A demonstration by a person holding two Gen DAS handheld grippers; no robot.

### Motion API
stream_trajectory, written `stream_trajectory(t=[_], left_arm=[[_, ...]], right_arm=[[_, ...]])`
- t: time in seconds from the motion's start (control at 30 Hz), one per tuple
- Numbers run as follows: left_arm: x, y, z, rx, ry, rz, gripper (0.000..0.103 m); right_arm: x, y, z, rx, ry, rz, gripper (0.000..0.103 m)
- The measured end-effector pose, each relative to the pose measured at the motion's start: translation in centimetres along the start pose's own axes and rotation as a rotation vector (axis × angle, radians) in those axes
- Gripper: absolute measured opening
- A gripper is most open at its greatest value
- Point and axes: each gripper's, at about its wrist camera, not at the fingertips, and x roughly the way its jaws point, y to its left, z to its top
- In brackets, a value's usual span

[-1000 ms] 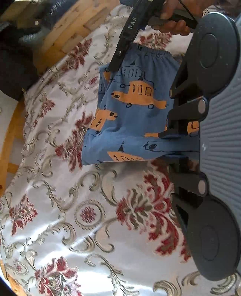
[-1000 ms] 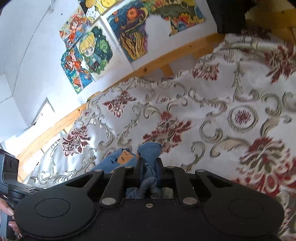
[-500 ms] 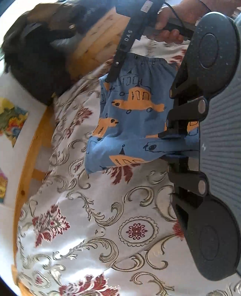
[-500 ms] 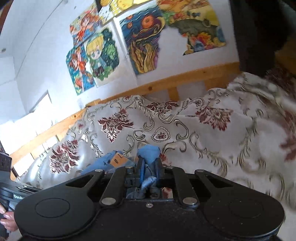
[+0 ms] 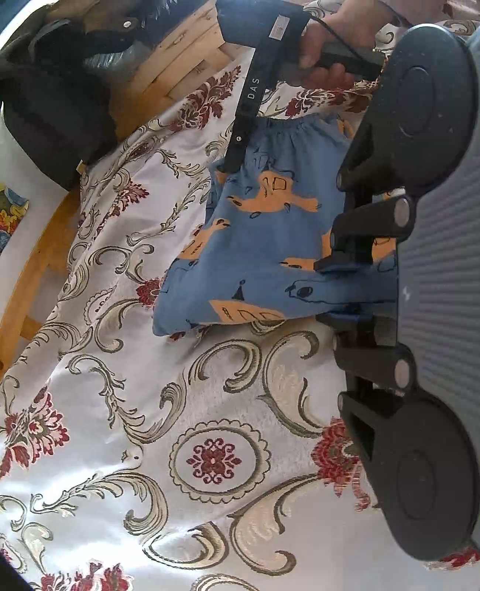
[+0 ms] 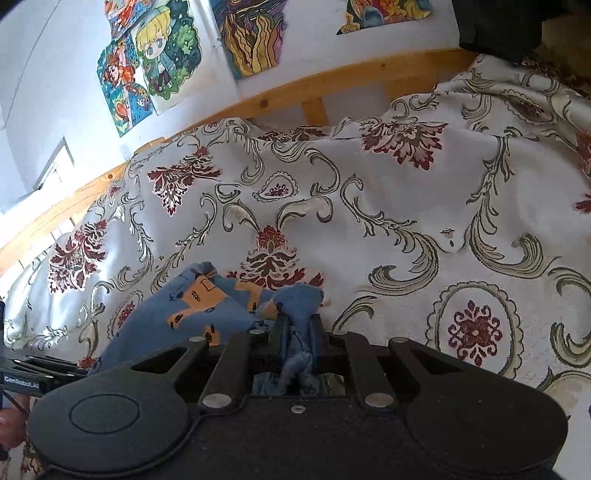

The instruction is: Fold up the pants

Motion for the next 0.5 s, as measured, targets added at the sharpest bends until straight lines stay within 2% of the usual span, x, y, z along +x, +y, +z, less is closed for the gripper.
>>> stream_trajectory(t=[0.03, 0.1, 0.17, 0.23, 0.27, 0.37, 0.43, 0.5], left_arm=[[0.0, 0.2, -0.1, -0.004, -0.001, 0.004, 0.034], [-0.2, 0.4, -0.1, -0.019, -0.001, 0.009, 0.037], [-0.4, 0.3, 0.0, -0.03, 0.001, 0.016, 0.04], [-0.6, 0.0, 0.1, -0.032, -0.003, 0.037, 0.047], [-0.8, -0.2, 0.2, -0.028, -0.005, 0.051, 0.048], [-1.5, -0.9, 0.5, -0.01, -0.018, 0.09, 0.062], [-2.1, -1.4, 0.7, -0.006, -0.036, 0.113, 0.076], [-2.8, -1.9, 0.8, -0.009, -0.06, 0.14, 0.085]], right_arm=[[0.1, 0.1, -0.1, -0.003, 0.0, -0.002, 0.012], [0.0, 0.2, -0.1, -0.002, 0.001, -0.008, 0.014], [-0.2, 0.4, 0.0, -0.007, -0.002, -0.018, 0.027], [-0.7, 0.9, 0.1, -0.031, -0.015, -0.032, 0.031], [-1.0, 1.2, 0.1, -0.045, -0.02, -0.036, 0.038], [-2.2, 2.2, -0.1, -0.07, -0.042, -0.05, 0.055], [-2.9, 2.8, -0.3, -0.073, -0.057, -0.065, 0.061], [-3.8, 3.5, -0.4, -0.081, -0.076, -0.082, 0.066]])
